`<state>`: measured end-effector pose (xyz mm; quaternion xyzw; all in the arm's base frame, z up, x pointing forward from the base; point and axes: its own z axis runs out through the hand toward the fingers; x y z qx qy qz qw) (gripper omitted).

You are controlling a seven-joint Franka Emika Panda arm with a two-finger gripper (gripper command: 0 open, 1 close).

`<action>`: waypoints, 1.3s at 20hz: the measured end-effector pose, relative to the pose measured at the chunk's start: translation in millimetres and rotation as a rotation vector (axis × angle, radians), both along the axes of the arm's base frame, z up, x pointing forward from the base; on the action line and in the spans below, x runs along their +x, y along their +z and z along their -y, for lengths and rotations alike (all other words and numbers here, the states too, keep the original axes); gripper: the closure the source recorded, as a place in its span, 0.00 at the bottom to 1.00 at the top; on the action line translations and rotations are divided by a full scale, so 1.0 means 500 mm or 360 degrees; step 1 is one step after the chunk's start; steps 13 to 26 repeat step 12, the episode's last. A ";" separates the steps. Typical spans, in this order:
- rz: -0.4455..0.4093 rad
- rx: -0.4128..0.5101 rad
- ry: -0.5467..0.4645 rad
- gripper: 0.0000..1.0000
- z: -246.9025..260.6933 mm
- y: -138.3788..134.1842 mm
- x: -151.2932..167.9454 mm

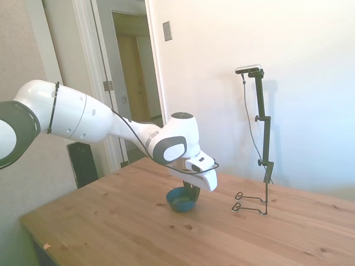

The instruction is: Unload the bowl

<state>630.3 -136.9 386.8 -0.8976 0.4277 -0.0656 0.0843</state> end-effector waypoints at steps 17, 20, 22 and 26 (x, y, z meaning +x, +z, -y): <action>0.0021 -0.0107 -0.0025 0.00 -0.105 0.165 -0.035; 0.0021 -0.0107 -0.0025 0.00 -0.105 0.165 -0.035; 0.0021 -0.0107 -0.0025 0.00 -0.105 0.165 -0.035; 0.0021 -0.0107 -0.0025 0.00 -0.105 0.165 -0.035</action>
